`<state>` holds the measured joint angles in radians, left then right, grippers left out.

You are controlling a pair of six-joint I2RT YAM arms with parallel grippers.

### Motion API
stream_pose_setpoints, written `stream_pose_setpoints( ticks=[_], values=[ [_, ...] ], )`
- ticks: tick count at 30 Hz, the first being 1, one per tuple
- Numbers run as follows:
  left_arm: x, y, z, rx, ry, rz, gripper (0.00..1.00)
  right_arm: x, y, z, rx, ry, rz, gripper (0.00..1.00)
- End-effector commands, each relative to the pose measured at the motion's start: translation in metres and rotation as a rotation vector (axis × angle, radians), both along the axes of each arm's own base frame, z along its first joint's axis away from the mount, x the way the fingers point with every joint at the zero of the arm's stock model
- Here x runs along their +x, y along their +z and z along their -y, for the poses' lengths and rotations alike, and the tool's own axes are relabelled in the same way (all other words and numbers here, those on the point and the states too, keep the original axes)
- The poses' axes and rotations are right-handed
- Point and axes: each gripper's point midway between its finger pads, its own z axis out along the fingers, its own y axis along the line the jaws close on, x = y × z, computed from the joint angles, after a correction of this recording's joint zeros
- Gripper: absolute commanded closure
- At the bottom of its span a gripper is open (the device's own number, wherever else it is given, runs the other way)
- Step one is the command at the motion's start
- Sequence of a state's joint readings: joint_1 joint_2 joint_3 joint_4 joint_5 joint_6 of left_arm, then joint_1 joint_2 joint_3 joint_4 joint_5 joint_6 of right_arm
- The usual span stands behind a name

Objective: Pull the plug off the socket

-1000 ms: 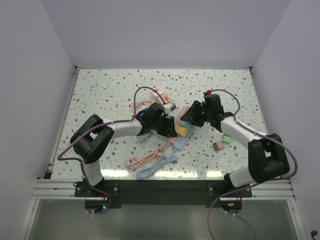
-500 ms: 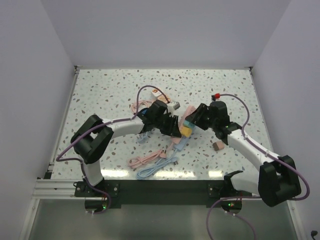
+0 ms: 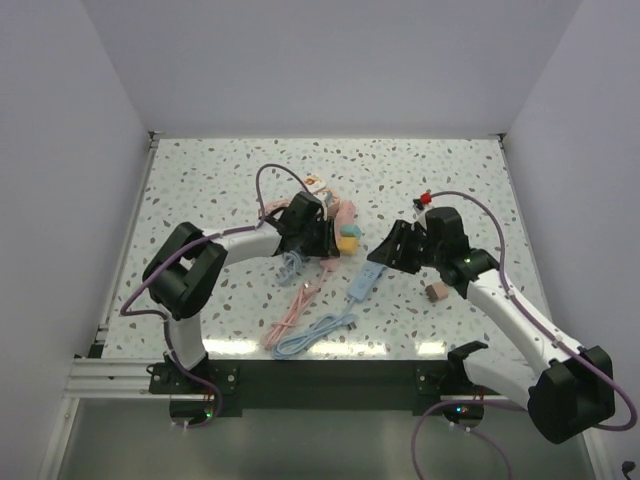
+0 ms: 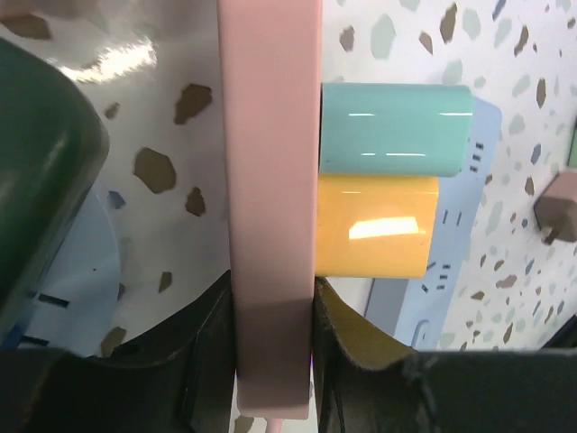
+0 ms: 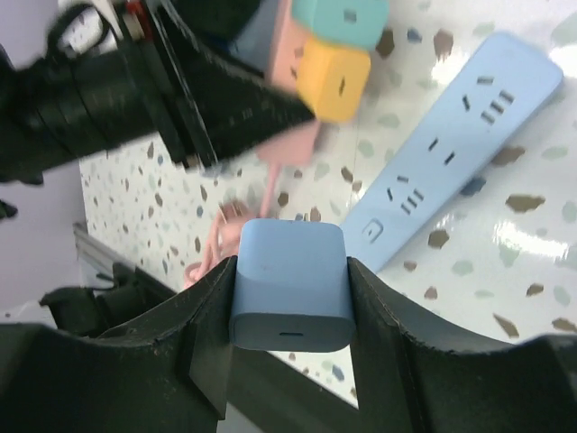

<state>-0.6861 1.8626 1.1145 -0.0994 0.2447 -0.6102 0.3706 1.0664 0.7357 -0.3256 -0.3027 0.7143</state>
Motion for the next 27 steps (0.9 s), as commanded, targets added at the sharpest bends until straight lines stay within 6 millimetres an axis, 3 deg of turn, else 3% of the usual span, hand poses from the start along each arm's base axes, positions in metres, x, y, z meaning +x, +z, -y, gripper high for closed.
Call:
stream_pose_setpoints(
  ticks=[1,2,3,9,11,12,13,17,20,24,27],
  values=[
    [0.04,0.035,0.002,-0.038,0.112,0.118,1.0,-0.025,0.011,-0.004,0.018,0.082,-0.045,1.0],
    [0.041,0.047,0.004,-0.067,0.103,0.148,1.0,-0.013,0.003,0.022,-0.093,-0.06,-0.028,1.0],
    [0.041,0.047,0.004,-0.067,0.103,0.148,1.0,-0.015,0.001,0.023,-0.1,-0.061,-0.043,1.0],
    [0.039,0.069,0.016,-0.131,0.04,0.174,1.0,0.014,-0.028,0.09,-0.378,-0.416,-0.095,1.0],
    [0.035,0.071,0.018,-0.14,0.009,0.176,1.0,0.025,-0.032,0.132,-0.534,-0.584,-0.125,1.0],
    [0.03,0.072,0.02,-0.15,-0.011,0.17,1.0,0.024,-0.052,0.143,-0.617,-0.599,-0.204,1.0],
    [0.028,0.072,0.02,-0.153,-0.022,0.167,1.0,0.027,-0.057,0.159,-0.659,-0.648,-0.237,1.0],
    [0.017,0.073,0.018,-0.161,-0.06,0.163,1.0,0.042,-0.075,0.172,-0.733,-0.664,-0.273,0.97],
    [0.013,0.078,0.021,-0.191,-0.094,0.178,1.0,0.042,-0.083,0.177,-0.772,-0.674,-0.29,0.81],
    [0.01,0.073,0.019,-0.182,-0.096,0.169,1.0,0.039,-0.094,0.173,-0.757,-0.649,-0.307,0.5],
    [0.009,0.07,0.018,-0.176,-0.101,0.163,1.0,0.035,-0.091,0.168,-0.728,-0.619,-0.314,0.36]
  ],
)
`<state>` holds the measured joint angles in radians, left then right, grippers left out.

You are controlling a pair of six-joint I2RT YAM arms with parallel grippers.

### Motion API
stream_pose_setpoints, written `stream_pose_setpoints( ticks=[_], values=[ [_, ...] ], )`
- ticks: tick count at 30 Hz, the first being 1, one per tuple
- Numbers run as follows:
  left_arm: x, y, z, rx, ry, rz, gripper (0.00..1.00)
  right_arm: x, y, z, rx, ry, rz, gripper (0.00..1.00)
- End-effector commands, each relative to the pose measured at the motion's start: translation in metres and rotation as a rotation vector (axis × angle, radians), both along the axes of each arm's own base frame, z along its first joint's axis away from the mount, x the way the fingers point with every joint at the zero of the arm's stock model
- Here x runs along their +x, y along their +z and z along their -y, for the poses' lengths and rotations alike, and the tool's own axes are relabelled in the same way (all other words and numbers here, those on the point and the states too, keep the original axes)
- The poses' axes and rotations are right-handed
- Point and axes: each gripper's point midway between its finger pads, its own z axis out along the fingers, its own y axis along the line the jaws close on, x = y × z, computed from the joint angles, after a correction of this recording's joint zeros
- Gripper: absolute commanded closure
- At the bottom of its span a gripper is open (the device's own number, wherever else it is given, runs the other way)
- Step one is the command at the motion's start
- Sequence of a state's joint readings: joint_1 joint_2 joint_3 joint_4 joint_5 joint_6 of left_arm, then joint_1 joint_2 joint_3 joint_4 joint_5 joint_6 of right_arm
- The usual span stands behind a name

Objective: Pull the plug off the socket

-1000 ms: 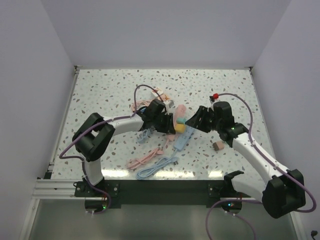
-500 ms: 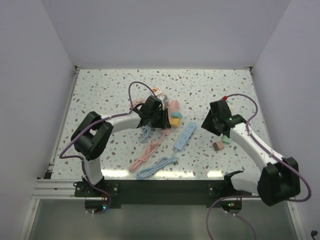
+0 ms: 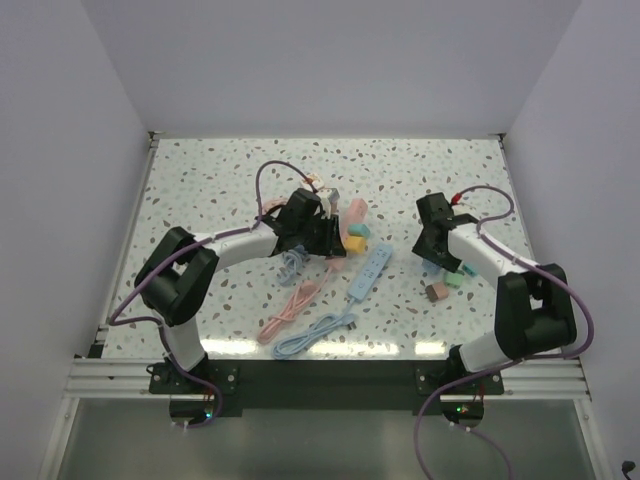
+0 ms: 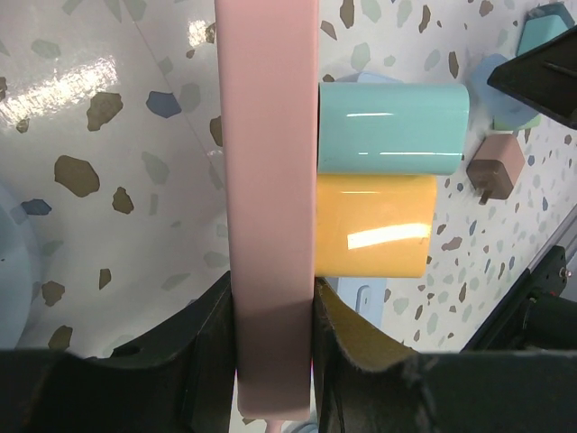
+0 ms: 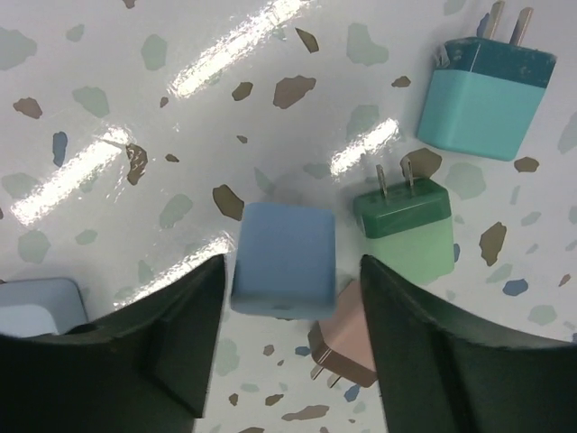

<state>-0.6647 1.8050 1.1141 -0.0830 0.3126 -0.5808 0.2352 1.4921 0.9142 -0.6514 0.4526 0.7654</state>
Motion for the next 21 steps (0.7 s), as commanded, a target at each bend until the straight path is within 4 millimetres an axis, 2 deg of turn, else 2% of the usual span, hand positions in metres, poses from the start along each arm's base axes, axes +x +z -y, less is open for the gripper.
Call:
stream_pose_setpoints(
  ticks=[1,3,5,6,8,9,11,12,14,15,17,18,20,21],
  values=[
    [0.005,0.04,0.015,-0.102,-0.055,0.116,1.0,0.002,0.012,-0.002,0.018,0.01,0.036,0.28],
    [0.005,0.039,0.015,-0.101,-0.058,0.116,1.0,0.001,0.026,-0.007,0.05,0.035,0.066,0.23],
    [0.005,0.039,0.015,-0.1,-0.062,0.116,1.0,0.002,0.037,-0.021,0.13,0.078,0.092,0.18],
    [0.005,0.039,0.015,-0.1,-0.062,0.116,1.0,0.01,0.05,-0.031,0.177,0.123,0.155,0.18],
    [0.004,0.039,0.016,-0.101,-0.067,0.115,1.0,0.013,0.06,-0.077,0.395,0.287,0.204,0.17],
    [0.005,0.039,0.017,-0.103,-0.067,0.118,1.0,0.024,0.072,-0.095,0.476,0.34,0.273,0.16],
    [0.004,0.037,0.018,-0.101,-0.074,0.115,1.0,0.02,0.08,-0.131,0.649,0.437,0.277,0.16],
    [0.004,0.038,0.02,-0.103,-0.079,0.116,1.0,0.027,0.084,-0.141,0.692,0.446,0.305,0.15],
    [0.002,0.038,0.022,-0.105,-0.081,0.113,1.0,0.027,0.087,-0.159,0.778,0.496,0.32,0.14],
    [0.001,0.039,0.022,-0.106,-0.082,0.113,1.0,0.034,0.094,-0.166,0.817,0.5,0.355,0.13],
    [0.0,0.04,0.024,-0.109,-0.08,0.113,1.0,0.037,0.089,-0.175,0.861,0.51,0.346,0.12],
    [0.0,0.039,0.024,-0.108,-0.077,0.113,1.0,0.041,0.094,-0.182,0.889,0.529,0.373,0.11],
    [-0.001,0.043,0.025,-0.118,-0.074,0.118,1.0,0.042,0.088,-0.189,0.922,0.534,0.364,0.11],
    [-0.001,0.043,0.025,-0.119,-0.072,0.118,1.0,0.048,0.093,-0.193,0.938,0.539,0.396,0.11]
  ],
)
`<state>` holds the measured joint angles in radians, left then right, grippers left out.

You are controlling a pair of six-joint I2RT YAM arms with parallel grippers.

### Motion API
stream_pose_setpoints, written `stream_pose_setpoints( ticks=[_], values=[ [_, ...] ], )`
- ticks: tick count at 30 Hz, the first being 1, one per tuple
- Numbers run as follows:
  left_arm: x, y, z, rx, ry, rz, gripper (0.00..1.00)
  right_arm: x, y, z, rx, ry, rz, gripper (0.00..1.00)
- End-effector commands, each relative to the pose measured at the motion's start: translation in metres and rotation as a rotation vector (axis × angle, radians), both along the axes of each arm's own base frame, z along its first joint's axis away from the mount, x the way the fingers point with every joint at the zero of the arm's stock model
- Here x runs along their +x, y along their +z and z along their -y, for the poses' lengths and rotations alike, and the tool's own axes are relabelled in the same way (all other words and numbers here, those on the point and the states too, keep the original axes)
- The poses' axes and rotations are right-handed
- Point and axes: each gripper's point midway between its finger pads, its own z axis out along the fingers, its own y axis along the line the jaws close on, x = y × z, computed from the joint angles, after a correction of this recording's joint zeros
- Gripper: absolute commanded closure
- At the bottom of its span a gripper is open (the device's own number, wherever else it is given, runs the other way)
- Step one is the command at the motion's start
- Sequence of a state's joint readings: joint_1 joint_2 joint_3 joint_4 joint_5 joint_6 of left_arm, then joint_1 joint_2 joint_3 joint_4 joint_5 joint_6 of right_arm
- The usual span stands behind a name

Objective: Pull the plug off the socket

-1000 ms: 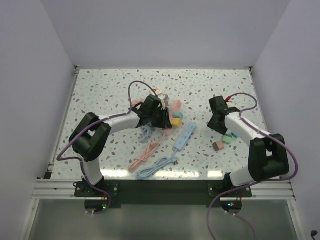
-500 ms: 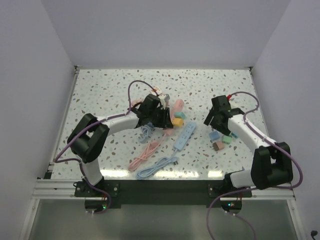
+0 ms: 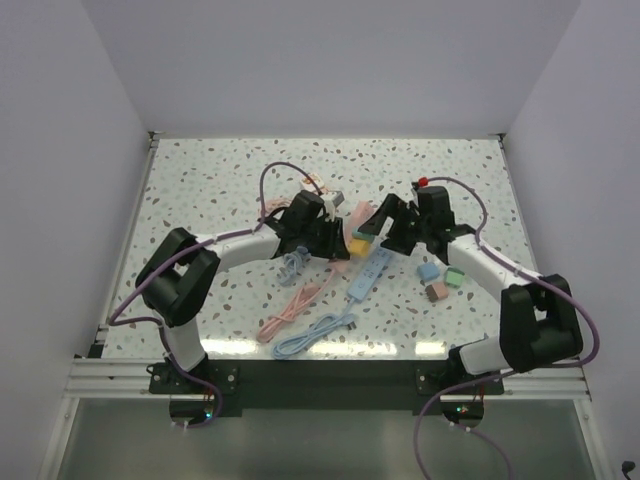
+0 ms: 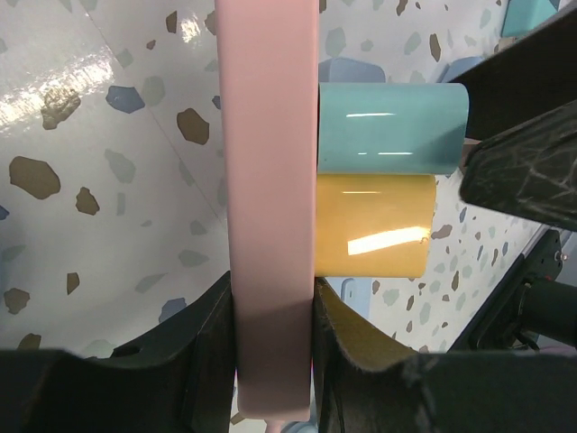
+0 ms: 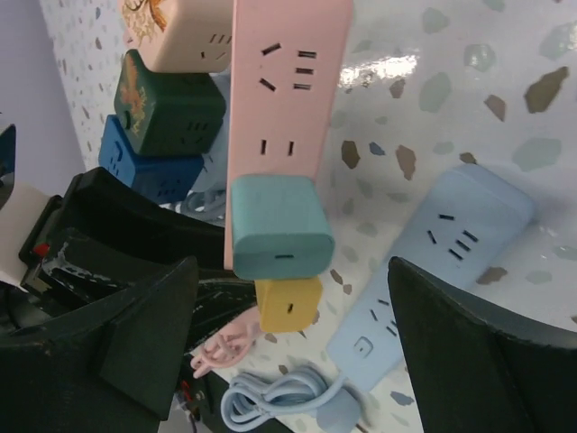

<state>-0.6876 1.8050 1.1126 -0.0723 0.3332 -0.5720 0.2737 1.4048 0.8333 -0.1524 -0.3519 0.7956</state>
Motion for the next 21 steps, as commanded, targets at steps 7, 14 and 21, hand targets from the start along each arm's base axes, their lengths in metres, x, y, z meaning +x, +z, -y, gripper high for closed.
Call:
stream_pose_setpoints(
  ticks=[7,14,21],
  values=[
    [0.009,0.047,0.016,-0.126,-0.015,0.118,1.0,0.021,0.007,-0.036,0.129,0.079,0.042,0.24],
    [0.011,0.051,0.016,-0.139,0.009,0.13,1.0,0.014,-0.009,-0.032,0.103,0.074,0.0,0.74],
    [0.02,0.026,-0.002,-0.066,0.111,0.108,1.0,-0.02,0.022,-0.021,0.102,0.086,0.027,1.0]
  ],
)
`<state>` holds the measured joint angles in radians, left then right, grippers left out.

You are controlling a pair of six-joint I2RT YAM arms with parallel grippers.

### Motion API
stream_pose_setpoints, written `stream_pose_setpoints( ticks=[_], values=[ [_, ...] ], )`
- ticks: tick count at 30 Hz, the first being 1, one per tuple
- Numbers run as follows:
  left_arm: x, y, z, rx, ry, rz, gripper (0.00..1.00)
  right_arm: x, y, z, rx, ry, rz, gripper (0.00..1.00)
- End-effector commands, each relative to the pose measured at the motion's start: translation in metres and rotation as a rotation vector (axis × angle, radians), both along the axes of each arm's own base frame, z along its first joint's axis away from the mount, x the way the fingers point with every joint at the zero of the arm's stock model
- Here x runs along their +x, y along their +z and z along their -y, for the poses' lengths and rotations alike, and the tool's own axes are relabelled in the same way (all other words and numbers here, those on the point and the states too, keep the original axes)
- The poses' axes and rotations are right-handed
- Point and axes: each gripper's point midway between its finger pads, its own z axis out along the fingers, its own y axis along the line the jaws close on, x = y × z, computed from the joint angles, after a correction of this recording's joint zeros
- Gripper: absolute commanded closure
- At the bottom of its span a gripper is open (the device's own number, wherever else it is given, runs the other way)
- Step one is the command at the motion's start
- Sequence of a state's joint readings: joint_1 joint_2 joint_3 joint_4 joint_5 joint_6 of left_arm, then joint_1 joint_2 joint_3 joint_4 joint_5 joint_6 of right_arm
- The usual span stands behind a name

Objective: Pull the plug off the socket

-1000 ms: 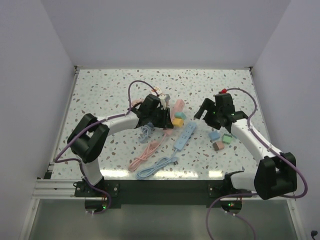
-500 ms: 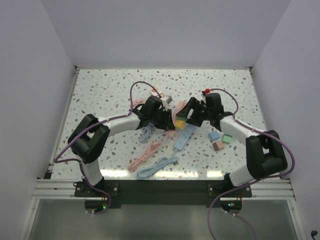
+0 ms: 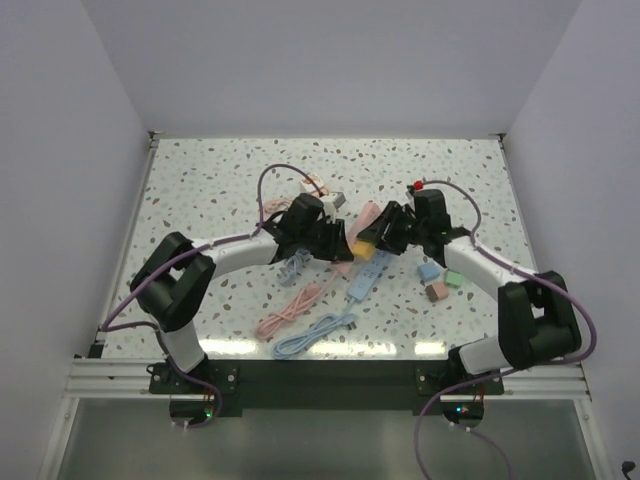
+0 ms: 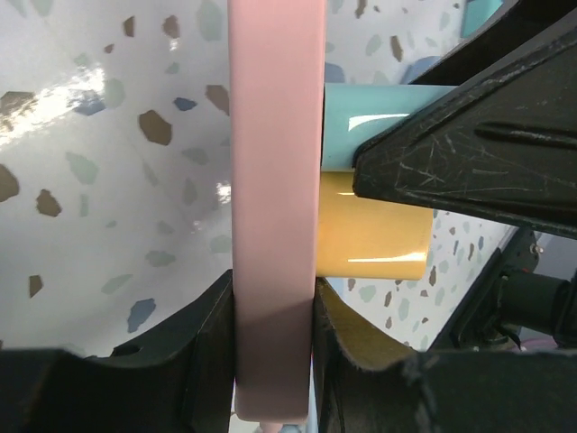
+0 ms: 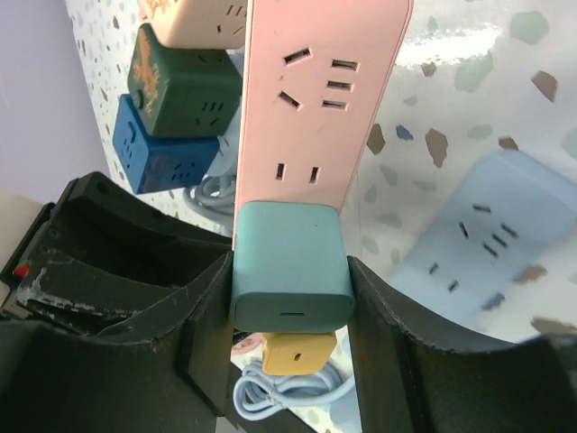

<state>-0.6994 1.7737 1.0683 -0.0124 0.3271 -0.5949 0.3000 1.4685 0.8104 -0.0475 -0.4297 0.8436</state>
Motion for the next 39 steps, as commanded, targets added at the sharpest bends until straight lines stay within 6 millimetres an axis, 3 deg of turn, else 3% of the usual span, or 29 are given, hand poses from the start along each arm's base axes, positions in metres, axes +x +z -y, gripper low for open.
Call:
stream_pose_setpoints(
  ticks=[1,4,7,12,23,27,30,32,36,39],
  values=[
    [0.026,0.013,-0.008,-0.022,0.115,0.073,1.0,-0.026,0.043,0.004,0.029,0.03,0.077,1.0],
    [0.027,0.002,-0.013,0.002,0.143,0.054,1.0,-0.048,0.053,0.016,0.012,0.008,0.084,1.0],
    [0.03,-0.005,-0.015,0.016,0.164,0.042,1.0,-0.062,0.049,0.032,-0.038,-0.048,0.066,1.0],
    [0.037,0.004,-0.008,0.0,0.163,0.051,1.0,-0.076,0.055,0.043,-0.054,-0.091,0.064,1.0],
    [0.055,0.022,0.003,-0.003,0.162,0.091,1.0,-0.08,0.07,0.059,-0.152,-0.113,0.055,1.0],
    [0.051,0.013,-0.003,0.035,0.165,0.063,1.0,-0.079,0.072,0.059,-0.147,-0.126,0.059,1.0],
    [0.05,0.009,-0.005,0.048,0.17,0.058,1.0,-0.073,0.063,0.064,-0.172,-0.161,0.033,1.0],
    [0.051,0.008,-0.005,0.052,0.175,0.06,1.0,-0.066,0.053,0.06,-0.173,-0.152,0.008,1.0],
    [0.053,0.004,-0.006,0.069,0.179,0.051,1.0,-0.049,0.057,0.037,-0.058,-0.094,0.053,1.0],
    [0.053,0.001,-0.009,0.089,0.182,0.047,1.0,-0.057,0.058,0.042,-0.063,-0.064,0.018,1.0]
  ],
)
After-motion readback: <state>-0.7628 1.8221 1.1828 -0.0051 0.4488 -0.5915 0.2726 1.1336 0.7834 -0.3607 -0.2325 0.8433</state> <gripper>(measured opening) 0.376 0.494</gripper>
